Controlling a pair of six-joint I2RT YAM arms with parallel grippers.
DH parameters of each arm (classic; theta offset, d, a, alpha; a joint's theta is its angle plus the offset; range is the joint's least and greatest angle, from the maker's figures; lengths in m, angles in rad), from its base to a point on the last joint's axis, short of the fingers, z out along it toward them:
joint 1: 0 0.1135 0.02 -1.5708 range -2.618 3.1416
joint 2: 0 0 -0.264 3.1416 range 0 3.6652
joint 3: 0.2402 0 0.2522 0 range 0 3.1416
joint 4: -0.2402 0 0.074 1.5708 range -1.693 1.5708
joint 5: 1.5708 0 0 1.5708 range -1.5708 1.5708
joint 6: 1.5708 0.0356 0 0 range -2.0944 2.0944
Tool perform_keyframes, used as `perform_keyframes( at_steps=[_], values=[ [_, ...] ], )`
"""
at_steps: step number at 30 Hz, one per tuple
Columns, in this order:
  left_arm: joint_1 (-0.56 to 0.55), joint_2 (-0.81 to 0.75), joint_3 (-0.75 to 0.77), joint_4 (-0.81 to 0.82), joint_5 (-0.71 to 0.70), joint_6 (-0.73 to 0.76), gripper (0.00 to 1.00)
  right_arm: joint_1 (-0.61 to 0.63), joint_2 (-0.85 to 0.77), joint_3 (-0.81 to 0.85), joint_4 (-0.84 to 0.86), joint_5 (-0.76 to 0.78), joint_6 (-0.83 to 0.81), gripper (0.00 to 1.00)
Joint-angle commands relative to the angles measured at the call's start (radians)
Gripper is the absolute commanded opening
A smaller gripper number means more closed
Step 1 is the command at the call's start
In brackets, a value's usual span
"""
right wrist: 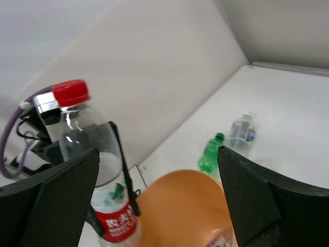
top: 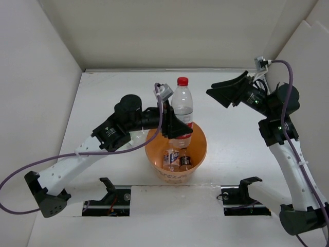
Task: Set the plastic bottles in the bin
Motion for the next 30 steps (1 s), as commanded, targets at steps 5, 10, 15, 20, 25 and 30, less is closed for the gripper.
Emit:
perform_keyframes(
  at_steps=[5, 10, 15, 20, 25, 30],
  values=[
    [-0.004, -0.227, -0.201, 0.066, -0.057, -0.04, 0.74, -0.101, -0.132, -0.137, -0.205, 0.043, -0.21, 1.0],
    [-0.004, -0.238, -0.188, 0.006, -0.089, -0.021, 1.0, -0.121, -0.164, -0.148, -0.292, 0.062, -0.281, 1.0],
    [-0.004, -0.17, -0.055, -0.137, -0.37, -0.033, 1.0, -0.121, -0.186, -0.122, -0.38, 0.128, -0.35, 1.0],
    [0.035, -0.052, 0.178, -0.385, -0.81, -0.153, 1.0, -0.121, -0.186, -0.088, -0.461, 0.164, -0.39, 1.0],
    [0.078, -0.024, 0.241, -0.401, -0.907, -0.132, 1.0, -0.121, -0.195, -0.069, -0.498, 0.194, -0.421, 1.0],
    [0.078, 0.028, 0.279, -0.52, -1.218, -0.257, 1.0, -0.13, -0.184, -0.051, -0.516, 0.193, -0.43, 1.0]
  ],
)
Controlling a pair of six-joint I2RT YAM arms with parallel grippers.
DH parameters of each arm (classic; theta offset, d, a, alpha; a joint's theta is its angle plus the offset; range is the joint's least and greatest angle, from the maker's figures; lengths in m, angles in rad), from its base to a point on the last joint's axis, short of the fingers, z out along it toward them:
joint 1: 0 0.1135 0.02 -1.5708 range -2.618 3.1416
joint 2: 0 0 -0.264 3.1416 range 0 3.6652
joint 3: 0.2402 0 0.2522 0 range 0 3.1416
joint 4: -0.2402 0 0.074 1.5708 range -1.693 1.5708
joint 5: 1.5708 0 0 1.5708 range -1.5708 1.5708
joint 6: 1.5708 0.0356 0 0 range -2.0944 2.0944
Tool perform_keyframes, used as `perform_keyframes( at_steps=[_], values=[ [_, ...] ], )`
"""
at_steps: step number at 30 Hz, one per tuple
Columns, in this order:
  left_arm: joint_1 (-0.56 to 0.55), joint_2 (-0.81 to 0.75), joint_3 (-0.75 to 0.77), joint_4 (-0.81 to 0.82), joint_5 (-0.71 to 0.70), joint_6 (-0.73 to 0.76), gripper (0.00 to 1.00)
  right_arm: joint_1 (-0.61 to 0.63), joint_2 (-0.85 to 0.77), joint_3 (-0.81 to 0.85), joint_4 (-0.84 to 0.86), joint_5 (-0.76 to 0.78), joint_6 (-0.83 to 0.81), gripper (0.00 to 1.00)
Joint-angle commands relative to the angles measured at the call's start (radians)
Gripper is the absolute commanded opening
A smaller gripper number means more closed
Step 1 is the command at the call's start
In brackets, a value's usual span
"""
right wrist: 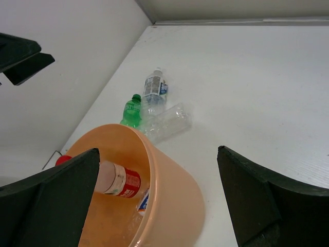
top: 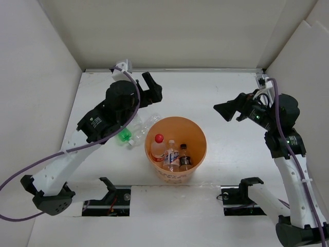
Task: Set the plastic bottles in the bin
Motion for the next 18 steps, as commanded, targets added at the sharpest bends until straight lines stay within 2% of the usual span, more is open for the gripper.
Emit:
perform_keyframes(
  at_steps=[1, 2, 3, 4, 5, 6, 9, 12, 18],
  values=[
    [0.012, 0.052, 0.048, -0.153, -0.324, -0.115, 1.0, -0.008, 0.007, 0.053, -0.011, 0.014, -0.029, 1.0],
    [0.07, 0.067, 0.048, -0.169, -0.341, -0.132, 1.0, -0.008, 0.007, 0.053, -0.011, 0.003, -0.029, 1.0],
    [0.127, 0.085, 0.033, -0.169, -0.287, -0.132, 1.0, -0.008, 0.007, 0.039, -0.002, 0.003, -0.029, 1.0],
    [0.194, 0.102, 0.019, -0.169, -0.209, -0.132, 1.0, -0.008, 0.007, 0.039, 0.014, -0.009, -0.029, 1.0],
    [0.26, 0.13, -0.001, -0.138, -0.062, -0.123, 1.0, -0.008, 0.007, 0.028, 0.014, -0.009, -0.02, 1.0],
    [0.362, 0.13, -0.055, -0.114, -0.013, -0.123, 1.0, -0.008, 0.016, 0.028, 0.023, -0.018, -0.02, 1.0],
    [0.472, 0.156, -0.143, -0.008, 0.1, -0.109, 1.0, -0.008, 0.016, 0.008, 0.034, -0.04, -0.02, 1.0],
    [0.547, 0.237, -0.143, 0.023, 0.176, -0.099, 1.0, 0.001, 0.026, -0.001, 0.043, -0.05, -0.02, 1.0],
    [0.607, 0.432, -0.065, 0.061, 0.248, -0.077, 1.0, 0.033, 0.026, -0.036, 0.083, -0.069, 0.003, 1.0]
  ],
)
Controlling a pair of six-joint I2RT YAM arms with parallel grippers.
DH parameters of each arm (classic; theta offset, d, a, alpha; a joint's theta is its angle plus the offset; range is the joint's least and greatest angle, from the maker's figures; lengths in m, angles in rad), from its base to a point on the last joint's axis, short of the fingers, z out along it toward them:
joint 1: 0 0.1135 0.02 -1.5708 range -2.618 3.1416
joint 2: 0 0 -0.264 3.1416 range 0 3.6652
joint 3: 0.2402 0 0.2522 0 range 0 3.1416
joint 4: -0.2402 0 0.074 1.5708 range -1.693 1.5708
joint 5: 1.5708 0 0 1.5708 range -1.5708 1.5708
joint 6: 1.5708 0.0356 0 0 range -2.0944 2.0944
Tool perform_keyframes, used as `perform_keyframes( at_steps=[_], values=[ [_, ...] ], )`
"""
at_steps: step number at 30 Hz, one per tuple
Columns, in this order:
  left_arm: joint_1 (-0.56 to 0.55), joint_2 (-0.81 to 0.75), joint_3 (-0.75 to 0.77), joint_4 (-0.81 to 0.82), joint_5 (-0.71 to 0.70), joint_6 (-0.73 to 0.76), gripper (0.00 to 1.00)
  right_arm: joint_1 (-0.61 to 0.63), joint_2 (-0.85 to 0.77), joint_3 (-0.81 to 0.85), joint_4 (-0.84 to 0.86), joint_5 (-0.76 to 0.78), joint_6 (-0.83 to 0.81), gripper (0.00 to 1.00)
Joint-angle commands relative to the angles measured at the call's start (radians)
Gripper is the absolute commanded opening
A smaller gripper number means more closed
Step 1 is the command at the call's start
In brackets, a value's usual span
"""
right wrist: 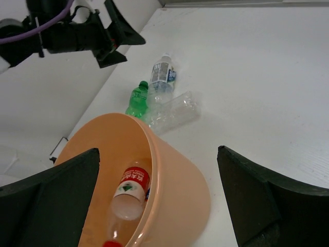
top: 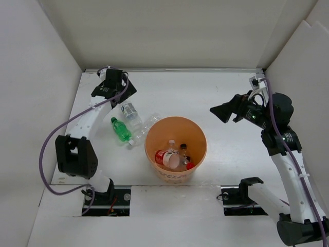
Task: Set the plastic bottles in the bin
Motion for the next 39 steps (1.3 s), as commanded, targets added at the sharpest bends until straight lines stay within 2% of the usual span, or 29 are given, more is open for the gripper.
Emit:
perform_keyframes(
  at_steps=[1, 8, 15, 16, 17, 20, 21, 25, 27, 30, 32, 33, 34, 35, 39],
  values=[
    [0.017, 0.106, 0.076, 0.026, 0.059, 0.003, 1.0, 0.024, -0.003, -0.022, 0.068, -0.025, 0.008, 1.0],
    [0.026, 0.299, 0.107, 0.039, 0.041, -0.035, 1.0, 0.053, -0.003, -0.031, 0.079, -0.025, 0.017, 1.0],
    [0.026, 0.419, 0.085, 0.068, 0.031, -0.083, 0.98, 0.073, -0.013, -0.002, 0.045, 0.007, 0.017, 1.0],
    [0.026, 0.433, 0.085, 0.068, 0.031, -0.093, 0.96, 0.073, -0.013, 0.007, 0.036, 0.007, 0.017, 1.0],
    [0.026, 0.447, 0.085, 0.068, 0.031, -0.093, 0.84, 0.073, -0.013, 0.018, 0.027, 0.016, 0.017, 1.0],
    [0.026, 0.516, 0.11, 0.079, 0.021, -0.093, 0.59, 0.073, -0.022, 0.048, 0.004, 0.016, 0.017, 1.0],
    [0.026, 0.53, 0.12, 0.079, 0.03, -0.093, 0.39, 0.073, -0.022, 0.058, 0.004, 0.025, 0.017, 1.0],
    [0.026, 0.55, 0.218, 0.079, 0.053, -0.066, 0.06, 0.073, -0.031, 0.126, -0.06, 0.067, -0.001, 1.0],
    [0.026, 0.513, 0.309, 0.07, 0.105, -0.044, 0.0, 0.073, -0.031, 0.183, -0.102, 0.105, -0.01, 1.0],
    [0.026, 0.44, 0.404, 0.085, 0.177, -0.023, 0.0, 0.073, -0.004, 0.243, -0.122, 0.119, -0.01, 1.0],
    [0.026, 0.333, 0.417, 0.166, 0.215, -0.008, 0.0, 0.083, 0.026, 0.291, -0.122, 0.101, -0.01, 1.0],
    [0.017, 0.295, 0.427, 0.203, 0.291, 0.017, 0.0, 0.083, 0.038, 0.306, -0.122, 0.075, -0.01, 1.0],
    [-0.011, 0.236, 0.467, 0.255, 0.347, 0.06, 0.0, 0.083, 0.068, 0.326, -0.107, 0.058, 0.009, 1.0],
    [-0.011, 0.235, 0.467, 0.255, 0.347, 0.06, 0.0, 0.083, 0.084, 0.335, -0.097, 0.044, 0.01, 1.0],
    [-0.144, 0.153, 0.64, 0.245, 0.37, 0.189, 0.0, 0.119, 0.167, 0.358, -0.013, -0.001, 0.065, 1.0]
  ],
)
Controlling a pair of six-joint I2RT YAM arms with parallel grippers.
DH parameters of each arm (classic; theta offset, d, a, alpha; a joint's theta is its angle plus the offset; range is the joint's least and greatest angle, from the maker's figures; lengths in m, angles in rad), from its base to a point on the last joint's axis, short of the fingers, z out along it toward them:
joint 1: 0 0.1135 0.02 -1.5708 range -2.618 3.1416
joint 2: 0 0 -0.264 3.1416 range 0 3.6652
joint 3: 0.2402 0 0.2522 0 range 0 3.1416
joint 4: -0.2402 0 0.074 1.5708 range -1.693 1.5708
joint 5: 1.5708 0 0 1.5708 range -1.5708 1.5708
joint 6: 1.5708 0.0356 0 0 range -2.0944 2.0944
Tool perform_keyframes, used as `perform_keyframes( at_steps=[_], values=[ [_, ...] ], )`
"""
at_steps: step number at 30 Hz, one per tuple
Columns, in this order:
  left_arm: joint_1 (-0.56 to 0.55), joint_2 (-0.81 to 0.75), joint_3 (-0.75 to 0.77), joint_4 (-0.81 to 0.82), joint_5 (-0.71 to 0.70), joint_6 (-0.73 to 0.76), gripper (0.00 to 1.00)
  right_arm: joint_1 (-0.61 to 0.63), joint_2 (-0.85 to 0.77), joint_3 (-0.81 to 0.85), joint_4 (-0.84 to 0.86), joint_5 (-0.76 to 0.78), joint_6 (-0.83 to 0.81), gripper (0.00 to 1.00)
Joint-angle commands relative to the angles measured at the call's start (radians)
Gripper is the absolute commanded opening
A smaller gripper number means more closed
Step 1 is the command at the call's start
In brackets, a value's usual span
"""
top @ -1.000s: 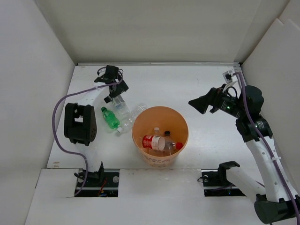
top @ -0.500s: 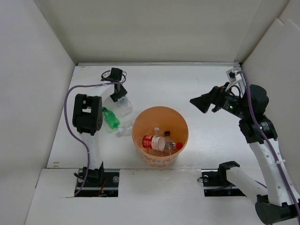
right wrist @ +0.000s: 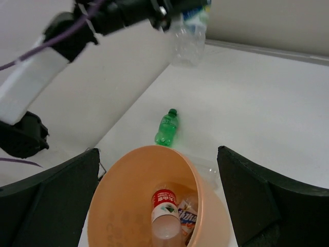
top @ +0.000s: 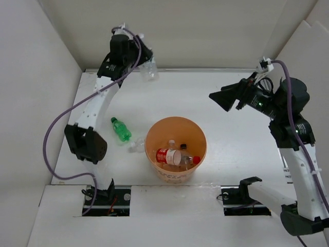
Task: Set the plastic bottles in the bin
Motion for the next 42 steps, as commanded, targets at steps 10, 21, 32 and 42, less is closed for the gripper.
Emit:
perform_keyframes(
  at_steps=[10, 21, 32, 42],
  values=[
    [-0.322, -0.249, 0.192, 0.124, 0.207, 0.079, 0.0, 0.168, 0.281, 0.172, 0.242, -0.064, 0.061, 1.0],
    [-0.376, -0.335, -0.009, 0.323, 0.346, -0.025, 0.0, 0.284, 0.292, 0.12, 0.452, -0.132, 0.052, 1.0],
    [-0.385, -0.436, -0.199, 0.519, 0.453, -0.185, 0.0, 0.35, 0.379, 0.128, 0.472, 0.065, 0.1, 1.0],
    [-0.385, -0.534, -0.251, 0.406, 0.31, -0.107, 1.0, 0.389, 0.303, 0.039, 0.496, 0.117, 0.118, 0.12]
  ],
)
